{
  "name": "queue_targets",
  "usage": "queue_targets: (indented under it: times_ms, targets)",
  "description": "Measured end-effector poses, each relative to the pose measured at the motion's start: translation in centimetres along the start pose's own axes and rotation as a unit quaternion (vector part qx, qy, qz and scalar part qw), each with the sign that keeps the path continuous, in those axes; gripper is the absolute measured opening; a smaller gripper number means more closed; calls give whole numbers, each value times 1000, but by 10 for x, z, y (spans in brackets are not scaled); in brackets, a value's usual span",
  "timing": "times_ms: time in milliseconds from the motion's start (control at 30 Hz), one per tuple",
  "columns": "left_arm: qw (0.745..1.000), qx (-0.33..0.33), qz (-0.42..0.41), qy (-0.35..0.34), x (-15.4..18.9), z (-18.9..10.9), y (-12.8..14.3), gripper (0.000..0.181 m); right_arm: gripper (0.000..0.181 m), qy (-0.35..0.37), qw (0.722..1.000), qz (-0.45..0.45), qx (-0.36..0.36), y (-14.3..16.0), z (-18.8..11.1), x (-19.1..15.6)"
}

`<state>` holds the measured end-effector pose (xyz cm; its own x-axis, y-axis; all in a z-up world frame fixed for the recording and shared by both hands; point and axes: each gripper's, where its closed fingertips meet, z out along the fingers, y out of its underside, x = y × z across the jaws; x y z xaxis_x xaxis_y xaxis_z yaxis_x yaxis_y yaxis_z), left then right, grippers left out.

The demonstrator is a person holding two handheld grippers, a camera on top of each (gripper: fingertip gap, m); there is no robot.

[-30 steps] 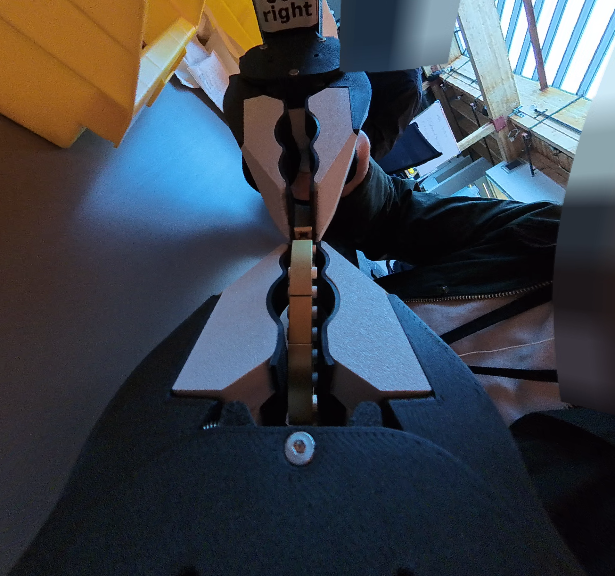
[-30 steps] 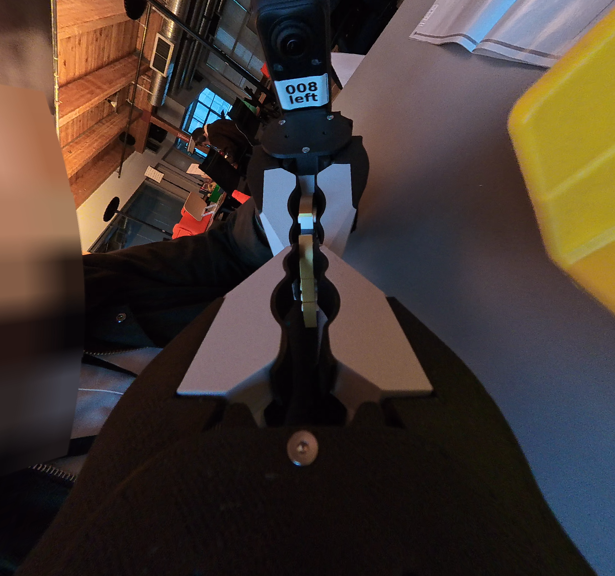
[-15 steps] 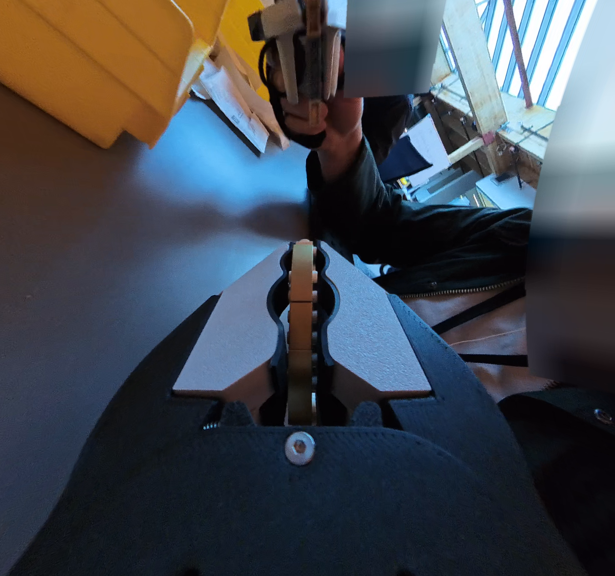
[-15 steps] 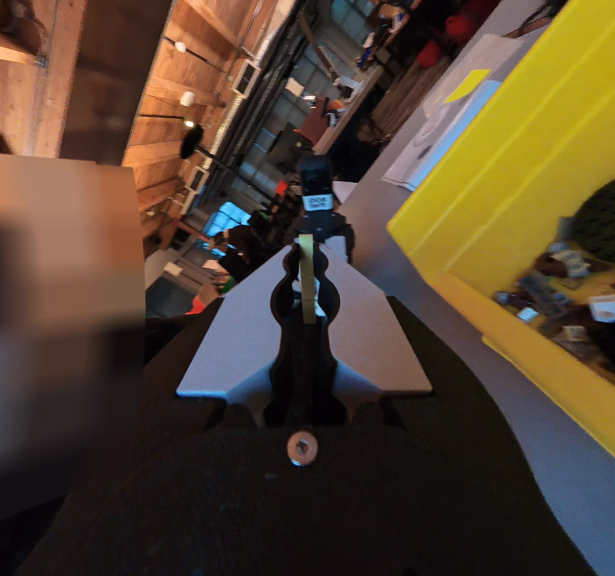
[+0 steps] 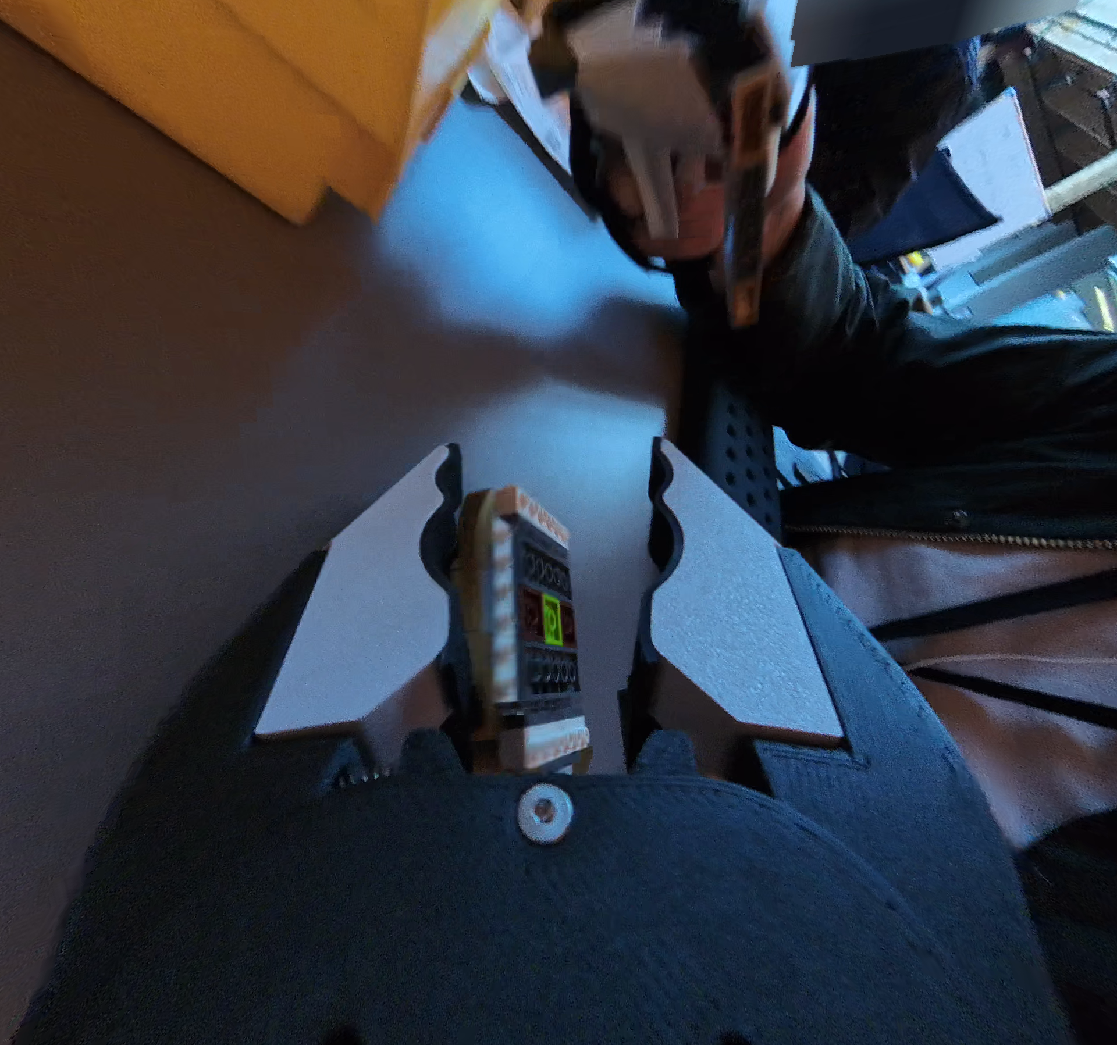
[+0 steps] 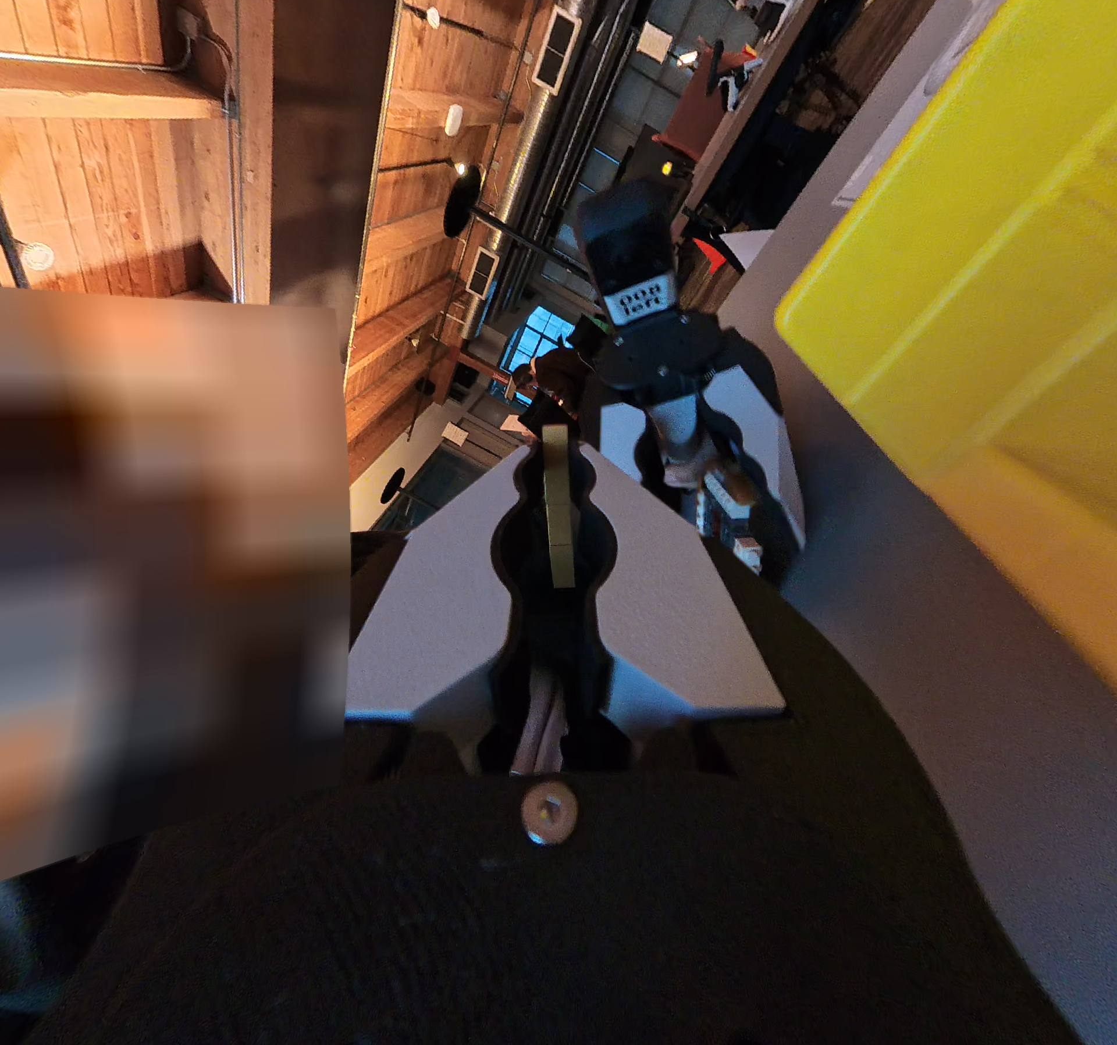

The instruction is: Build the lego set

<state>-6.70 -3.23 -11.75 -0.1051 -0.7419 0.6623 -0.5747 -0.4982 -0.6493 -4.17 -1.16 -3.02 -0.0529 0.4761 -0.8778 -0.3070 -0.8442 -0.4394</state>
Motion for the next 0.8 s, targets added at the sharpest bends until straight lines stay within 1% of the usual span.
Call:
queue_targets:
  times_ms: [33,67,100,133,200,233,300,400,500,533,567,633,733,800]
  targets:
    - [1000,18,10,-19,-4,-5,-7,70,5,1,1000,2,-5,2,3,2]
    - [999,37,23,-32,-5,-11,-13,72,5,5,1000,2,-8,4,6,5]
    - [997,60,33,-29,-1,-16,-21,71,5,12,1000,-2,-12,5,8,8]
    - [995,87,39,-14,6,-20,-29,68,5,21,1000,-10,-14,7,11,11]
    - [990,132,37,43,26,-26,-42,53,4,35,999,-28,-15,7,16,15]
    - [987,142,29,69,33,-27,-45,47,5,39,998,-37,-13,6,18,15]
    - [985,141,6,98,37,-24,-45,39,5,41,998,-50,-10,6,23,14]
    - [980,146,-3,133,44,-21,-46,16,5,50,997,-64,-8,6,28,14]
    - [984,132,-1,123,43,-13,-44,18,5,54,996,-73,-4,6,30,15]
    - [987,121,4,107,40,-9,-41,16,5,55,996,-74,-5,6,31,16]
    - [988,118,13,94,38,-7,-40,10,5,55,996,-74,-4,7,32,16]
    - [988,126,25,80,37,-6,-42,7,5,60,995,-79,-4,7,32,18]
    - [988,123,15,87,37,-8,-40,6,6,58,995,-79,-2,6,31,17]
    - [988,113,3,107,41,-8,-36,6,5,59,995,-80,-12,10,32,18]
